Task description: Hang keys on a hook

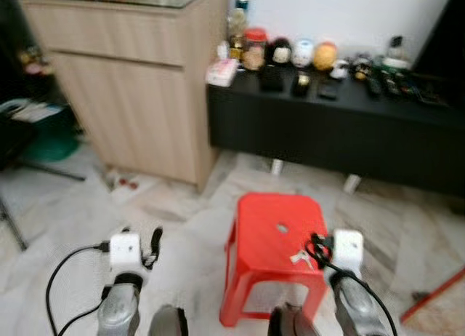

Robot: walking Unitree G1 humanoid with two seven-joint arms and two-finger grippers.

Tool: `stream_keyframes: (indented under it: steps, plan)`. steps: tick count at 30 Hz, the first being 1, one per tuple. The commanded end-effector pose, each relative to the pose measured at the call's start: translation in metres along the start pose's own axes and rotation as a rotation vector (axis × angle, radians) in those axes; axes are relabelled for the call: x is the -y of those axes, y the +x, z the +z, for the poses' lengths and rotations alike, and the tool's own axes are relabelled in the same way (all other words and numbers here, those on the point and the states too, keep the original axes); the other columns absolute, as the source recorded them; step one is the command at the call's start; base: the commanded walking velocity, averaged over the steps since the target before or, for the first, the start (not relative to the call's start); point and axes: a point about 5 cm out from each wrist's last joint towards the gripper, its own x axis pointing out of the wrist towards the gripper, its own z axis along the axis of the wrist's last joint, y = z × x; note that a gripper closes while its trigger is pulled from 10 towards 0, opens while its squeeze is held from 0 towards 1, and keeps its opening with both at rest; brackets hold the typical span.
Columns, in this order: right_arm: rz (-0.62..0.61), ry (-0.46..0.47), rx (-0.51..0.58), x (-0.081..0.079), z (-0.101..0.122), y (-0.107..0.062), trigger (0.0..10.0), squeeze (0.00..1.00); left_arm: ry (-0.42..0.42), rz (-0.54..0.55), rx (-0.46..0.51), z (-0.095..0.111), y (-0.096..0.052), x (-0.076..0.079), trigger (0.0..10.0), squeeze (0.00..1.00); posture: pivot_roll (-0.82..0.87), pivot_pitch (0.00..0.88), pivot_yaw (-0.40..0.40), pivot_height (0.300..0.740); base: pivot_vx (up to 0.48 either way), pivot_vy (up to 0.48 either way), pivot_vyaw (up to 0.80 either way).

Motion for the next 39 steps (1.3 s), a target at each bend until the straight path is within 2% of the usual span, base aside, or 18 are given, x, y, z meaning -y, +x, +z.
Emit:
stream_keyframes:
  steps: [1, 16, 24, 28, 39]
  plan:
    - [0.009, 0.012, -0.038, -0.0029, -0.0097, -0.0044, 10.0, 0.00, -0.008, 0.005, -0.018, -0.0026, -0.0002, 0.0005, 10.0, 0.00, 0.01, 0.073, -0.061, 0.636, 0.000, 0.000, 0.00]
    - [0.013, 0.006, -0.045, -0.0034, -0.0095, -0.0036, 10.0, 0.00, -0.008, -0.005, -0.023, -0.0001, 0.0052, 0.0028, 10.0, 0.00, 0.01, 0.081, -0.062, 0.636, 0.000, 0.000, 0.00]
    - [0.035, -0.023, -0.044, -0.0047, -0.0095, -0.0039, 10.0, 0.00, -0.013, -0.005, -0.020, 0.0011, 0.0070, 0.0046, 10.0, 0.00, 0.00, 0.084, -0.062, 0.636, 0.254, 0.000, 0.11]
    - [0.020, 0.004, -0.049, -0.0051, -0.0106, -0.0040, 10.0, 0.00, -0.011, -0.008, -0.021, 0.0015, 0.0082, 0.0052, 10.0, 0.00, 0.01, 0.091, -0.062, 0.636, 0.277, 0.000, 0.36]
    - [0.013, 0.003, -0.054, -0.0045, -0.0105, -0.0035, 10.0, 0.00, -0.008, -0.016, -0.018, 0.0019, 0.0081, 0.0065, 10.0, 0.00, 0.01, 0.091, -0.062, 0.636, 0.295, 0.000, 0.00]
